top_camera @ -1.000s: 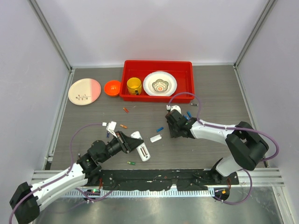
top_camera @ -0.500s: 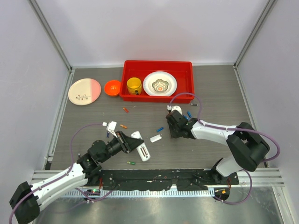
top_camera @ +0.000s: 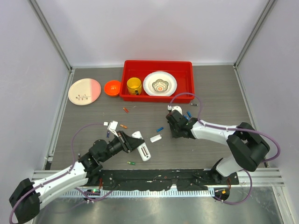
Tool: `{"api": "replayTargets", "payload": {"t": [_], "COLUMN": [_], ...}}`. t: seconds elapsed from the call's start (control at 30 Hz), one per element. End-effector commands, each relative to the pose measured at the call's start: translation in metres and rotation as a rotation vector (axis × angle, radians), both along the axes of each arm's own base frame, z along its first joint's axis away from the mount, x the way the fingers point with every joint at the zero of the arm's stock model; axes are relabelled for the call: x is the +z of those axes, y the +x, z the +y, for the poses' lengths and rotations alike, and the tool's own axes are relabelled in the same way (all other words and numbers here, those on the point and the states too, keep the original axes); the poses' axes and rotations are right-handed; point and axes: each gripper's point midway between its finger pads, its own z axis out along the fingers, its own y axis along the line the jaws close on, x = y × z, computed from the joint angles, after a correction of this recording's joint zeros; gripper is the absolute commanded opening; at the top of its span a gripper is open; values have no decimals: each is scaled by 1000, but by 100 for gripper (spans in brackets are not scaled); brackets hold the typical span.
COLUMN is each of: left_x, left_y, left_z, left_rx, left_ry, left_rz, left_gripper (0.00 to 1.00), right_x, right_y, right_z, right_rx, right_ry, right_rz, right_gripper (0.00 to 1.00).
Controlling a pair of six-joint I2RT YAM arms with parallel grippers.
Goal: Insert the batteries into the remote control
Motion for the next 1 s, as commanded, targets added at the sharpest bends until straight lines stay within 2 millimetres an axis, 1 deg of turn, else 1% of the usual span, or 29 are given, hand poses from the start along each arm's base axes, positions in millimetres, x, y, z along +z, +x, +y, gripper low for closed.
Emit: {"api": "replayTargets", "payload": {"t": [0.0, 0.03, 0.07, 0.1, 0.13, 0.17, 0.2, 0.23, 0.27, 0.3, 0.33, 0.37, 0.4, 0.43, 0.47, 0.5, 0.53, 0.57, 0.6, 0.63, 0.7, 0.77, 0.87, 0.9, 0.93, 0.97], "left_x": [17, 23, 24, 26, 33, 34, 37, 43, 43, 46, 48, 57, 51, 61, 64, 58, 71, 72, 69, 74, 75, 74, 70, 74, 72, 75], "left_y": [5, 7, 10, 11, 14, 18, 19, 22, 25, 27, 30, 33, 36, 37, 40, 43, 44, 46, 47, 47, 51, 52, 52, 53, 49, 48], "left_z": [-4, -6, -8, -11, -13, -16, -19, -21, -23, -25, -27, -27, -30, -31, -31, -33, -32, -33, -37, -38, -39, -42, -49, -54, -59, -60], "left_rx": [4, 6, 6, 6, 8, 11, 8, 11, 14, 16, 17, 13, 12, 7, 7, 3, 0, -3, -22, -31, -36, -49, -84, -101, -142, -152], "left_ry": [-47, -54, -51, -50, -61, -63, -71, -84, -93, -109, -119, -153, -156, -198, -219, -225, -274, -286, -286, -316, -334, -362, -395, -401, -392, -394], "left_rz": [-72, -81, -87, -91, -100, -102, -109, -116, -118, -109, -106, -124, -90, -111, -109, -78, -111, -111, -98, -99, -93, -80, -33, -37, -30, -39], "left_gripper": [0, 0, 0, 0, 0, 0, 0, 0, 0, 0, 0, 0, 0, 0, 0, 0, 0, 0, 0, 0, 0, 0, 0, 0, 0, 0], "right_x": [-4, 0, 6, 17, 32, 44, 64, 80, 91, 110, 118, 133, 138, 140, 148, 149, 150, 156, 159, 163, 173, 178, 176, 174, 173, 172], "right_y": [-17, -20, -20, -19, -22, -24, -21, -29, -35, -34, -44, -45, -50, -60, -65, -74, -84, -93, -100, -104, -111, -120, -125, -124, -125, -124], "right_z": [-7, -7, -4, 6, 9, 17, 27, 31, 38, 45, 44, 46, 46, 44, 44, 46, 46, 48, 51, 50, 53, 55, 60, 64, 65, 67], "right_rx": [-23, -27, -37, -25, -18, 2, 17, 45, 79, 107, 125, 139, 159, 171, 189, 229, 256, 282, 293, 296, 333, 372, 394, 393, 392, 391], "right_ry": [-26, -20, 3, 46, 81, 125, 175, 213, 250, 285, 291, 313, 317, 312, 327, 327, 325, 346, 355, 360, 382, 382, 395, 400, 399, 405], "right_rz": [91, 103, 106, 107, 106, 109, 95, 115, 134, 120, 149, 132, 136, 167, 169, 181, 201, 207, 213, 218, 218, 233, 261, 266, 273, 274], "right_gripper": [1, 1, 1, 1, 1, 1, 1, 1, 1, 1, 1, 1, 1, 1, 1, 1, 1, 1, 1, 1, 1, 1, 1, 1, 1, 1]}}
